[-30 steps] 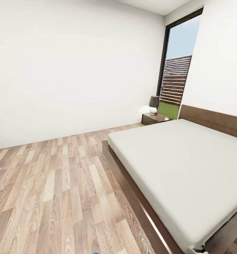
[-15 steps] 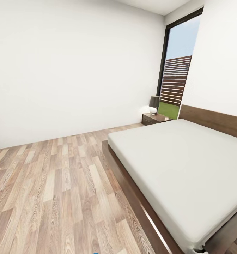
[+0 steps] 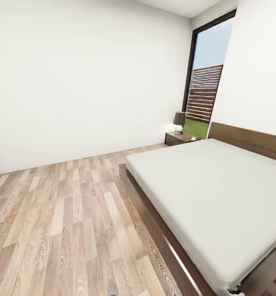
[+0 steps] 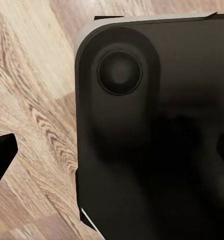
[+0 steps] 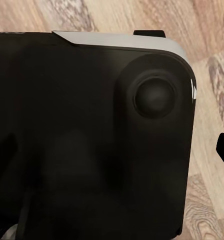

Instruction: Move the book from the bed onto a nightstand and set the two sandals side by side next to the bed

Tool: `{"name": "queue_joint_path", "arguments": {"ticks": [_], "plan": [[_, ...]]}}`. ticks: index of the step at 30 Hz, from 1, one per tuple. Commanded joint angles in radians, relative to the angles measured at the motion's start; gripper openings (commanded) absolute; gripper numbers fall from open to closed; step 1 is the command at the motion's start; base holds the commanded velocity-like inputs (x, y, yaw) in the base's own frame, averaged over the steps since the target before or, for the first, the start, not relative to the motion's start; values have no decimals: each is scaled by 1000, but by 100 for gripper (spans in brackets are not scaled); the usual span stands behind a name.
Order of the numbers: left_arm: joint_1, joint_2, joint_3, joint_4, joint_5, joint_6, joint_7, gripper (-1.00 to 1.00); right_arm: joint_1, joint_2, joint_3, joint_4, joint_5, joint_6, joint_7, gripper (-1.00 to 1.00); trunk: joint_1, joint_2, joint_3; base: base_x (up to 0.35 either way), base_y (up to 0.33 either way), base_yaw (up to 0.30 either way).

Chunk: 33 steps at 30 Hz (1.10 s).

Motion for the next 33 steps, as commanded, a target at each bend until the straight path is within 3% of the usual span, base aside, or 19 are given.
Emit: {"name": "queue_joint_path", "arguments": {"ticks": [1, 33], "plan": [[1, 0, 0, -2, 1, -1, 1, 100, 0, 0, 0, -1, 0, 0, -1, 100, 0, 0, -1, 0, 28, -45], [1, 0, -4, -2, 1, -4, 1, 100, 0, 4, 1, -1, -1, 0, -1, 100, 0, 0, -1, 3, 5, -113]]}}
